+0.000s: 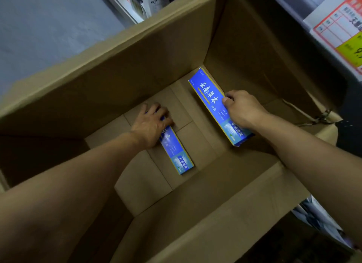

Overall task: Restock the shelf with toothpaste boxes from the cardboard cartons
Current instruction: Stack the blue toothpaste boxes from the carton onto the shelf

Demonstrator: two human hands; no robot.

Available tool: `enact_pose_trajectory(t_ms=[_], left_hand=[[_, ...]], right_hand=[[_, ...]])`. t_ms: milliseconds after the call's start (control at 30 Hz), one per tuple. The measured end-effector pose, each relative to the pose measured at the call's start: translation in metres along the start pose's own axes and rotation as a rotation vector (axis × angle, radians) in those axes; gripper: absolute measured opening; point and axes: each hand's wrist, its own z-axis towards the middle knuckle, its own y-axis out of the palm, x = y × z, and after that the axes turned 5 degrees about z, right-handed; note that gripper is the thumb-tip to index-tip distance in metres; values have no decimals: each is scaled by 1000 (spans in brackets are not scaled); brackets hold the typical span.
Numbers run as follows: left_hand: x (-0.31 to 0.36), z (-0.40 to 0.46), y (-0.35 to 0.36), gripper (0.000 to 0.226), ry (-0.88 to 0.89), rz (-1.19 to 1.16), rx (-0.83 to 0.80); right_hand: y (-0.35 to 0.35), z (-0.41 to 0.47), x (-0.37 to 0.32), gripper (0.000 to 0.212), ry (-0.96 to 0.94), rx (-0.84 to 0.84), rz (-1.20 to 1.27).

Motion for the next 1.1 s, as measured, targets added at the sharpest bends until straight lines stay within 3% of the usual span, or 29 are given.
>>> enact_pose_trajectory(t_ms=[133, 233, 367, 500, 600, 867, 1100], left_hand=[[-3, 1, 3, 51, 46, 56, 19], [-9, -5, 7, 50, 0, -99, -28], [-8, -11, 6, 55, -78, -354, 42], [-11, -7, 9, 68, -137, -470, -7], [-17, -9, 10, 70, -120, -431, -65], [-28, -44, -16, 50, -185, -615, -117], [-53, -107, -72, 36, -176, -847, -1]], right_hand=[[0, 3, -1, 35, -12, -14, -11], [1, 3, -3, 35, -9, -25, -25], [4, 3, -5, 36, -6, -23, -39], [3, 1, -7, 36, -7, -11, -62], [1, -4, -10, 34, -38, -1, -75], [-13, -42, -28, 30, -135, 72, -31], [-44, -122, -60, 25, -304, 166, -4]])
